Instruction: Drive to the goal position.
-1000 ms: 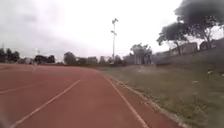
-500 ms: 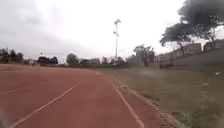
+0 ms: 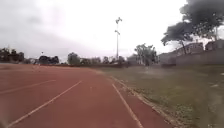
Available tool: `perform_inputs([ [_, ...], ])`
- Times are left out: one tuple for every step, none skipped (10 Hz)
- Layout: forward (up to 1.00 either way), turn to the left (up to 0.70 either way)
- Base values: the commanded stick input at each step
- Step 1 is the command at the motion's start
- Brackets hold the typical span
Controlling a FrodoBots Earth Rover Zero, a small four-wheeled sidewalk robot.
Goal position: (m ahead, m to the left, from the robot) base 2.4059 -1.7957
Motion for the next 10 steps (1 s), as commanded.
perform_inputs([
  [0.7, 0.0],
  [0.7, 0.0],
  [0.7, 0.0],
  [0.7, 0.0],
  [0.7, 0.0],
  [0.7, 0.0],
  [0.7, 0.0],
  [0.7, 0.0],
  [0.7, 0.0],
  [0.7, 0.0],
])
